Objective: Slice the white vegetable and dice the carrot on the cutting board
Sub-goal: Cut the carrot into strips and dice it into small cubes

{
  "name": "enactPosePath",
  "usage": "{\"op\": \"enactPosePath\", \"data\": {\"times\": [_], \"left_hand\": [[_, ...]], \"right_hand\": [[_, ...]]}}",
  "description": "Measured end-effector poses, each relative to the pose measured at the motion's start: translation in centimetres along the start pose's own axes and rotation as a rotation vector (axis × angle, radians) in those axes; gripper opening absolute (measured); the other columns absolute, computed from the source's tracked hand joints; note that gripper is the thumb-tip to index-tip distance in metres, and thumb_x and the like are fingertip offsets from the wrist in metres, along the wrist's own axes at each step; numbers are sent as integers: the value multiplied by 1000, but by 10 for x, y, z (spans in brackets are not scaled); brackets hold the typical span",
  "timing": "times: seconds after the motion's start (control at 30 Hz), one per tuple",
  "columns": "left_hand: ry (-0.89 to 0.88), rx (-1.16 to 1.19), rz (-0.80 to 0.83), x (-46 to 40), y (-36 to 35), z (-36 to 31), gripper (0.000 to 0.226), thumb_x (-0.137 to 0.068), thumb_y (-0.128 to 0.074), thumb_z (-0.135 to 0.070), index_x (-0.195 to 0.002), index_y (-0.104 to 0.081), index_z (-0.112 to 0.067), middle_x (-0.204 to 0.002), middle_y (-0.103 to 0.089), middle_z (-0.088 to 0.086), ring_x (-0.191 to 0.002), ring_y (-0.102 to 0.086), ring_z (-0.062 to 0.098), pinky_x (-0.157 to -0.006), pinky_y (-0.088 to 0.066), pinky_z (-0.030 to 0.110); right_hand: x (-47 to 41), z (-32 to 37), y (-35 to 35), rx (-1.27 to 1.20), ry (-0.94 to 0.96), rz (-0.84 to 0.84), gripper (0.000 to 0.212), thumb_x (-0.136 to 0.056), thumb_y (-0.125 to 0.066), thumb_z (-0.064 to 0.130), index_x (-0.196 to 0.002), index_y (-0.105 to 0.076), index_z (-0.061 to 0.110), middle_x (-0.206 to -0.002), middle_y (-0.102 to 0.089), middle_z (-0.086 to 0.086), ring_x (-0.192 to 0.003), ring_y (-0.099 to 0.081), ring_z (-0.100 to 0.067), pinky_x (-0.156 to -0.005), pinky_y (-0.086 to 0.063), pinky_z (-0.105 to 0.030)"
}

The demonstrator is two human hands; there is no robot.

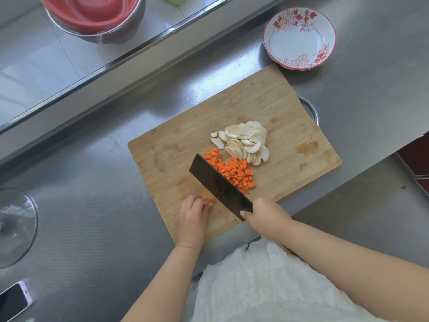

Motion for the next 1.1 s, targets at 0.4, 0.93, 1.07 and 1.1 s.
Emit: {"op": "enactPosePath", "data": {"times": [0.4, 0.93, 1.07, 1.1], "left_hand": [[-16, -2, -67, 4, 2, 5, 20, -84, -59, -24, -83, -70, -8, -86, -64, 8, -80, -51, 18, -55, -49, 31], [-13, 17, -40, 7, -3, 11, 27, -88, -53, -27, -84, -69, -6, -87, -64, 8, -79, -58, 25, -55, -51, 37], [-44, 19, -17, 6, -3, 13, 26, -89, -54, -28, -83, -70, -7, -86, -63, 5, -78, -58, 25, -60, -50, 36], [-52, 25, -19, 6, -2, 13, 26, -89, -54, -27, -83, -69, -7, -86, -62, 4, -78, -57, 23, -61, -49, 36]], "right_hand": [[26, 9, -8, 426, 206, -111, 20, -93, -42, 8, -75, -42, 17, -65, -42, 0, -66, -46, -24, -42, -22, -28], [23, 25, -11, 430, 68, -5, 32, -88, -44, -4, -66, -31, 15, -70, -45, -3, -67, -45, -22, -54, -34, -30], [11, 17, -10, 306, 52, -34, 14, -96, -46, 13, -93, -59, 10, -92, -64, -7, -85, -61, -26, -61, -39, -29], [8, 15, -9, 230, 46, -34, 19, -98, -47, 23, -94, -59, 9, -85, -62, -5, -82, -61, -26, -61, -41, -29]]}}
Point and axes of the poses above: each hand's wrist, its own x-axis away from the middle knuckle, its own y-axis out of the back of the hand, z = x × y, the point moved 3 cm from there along -x, towards the middle knuckle
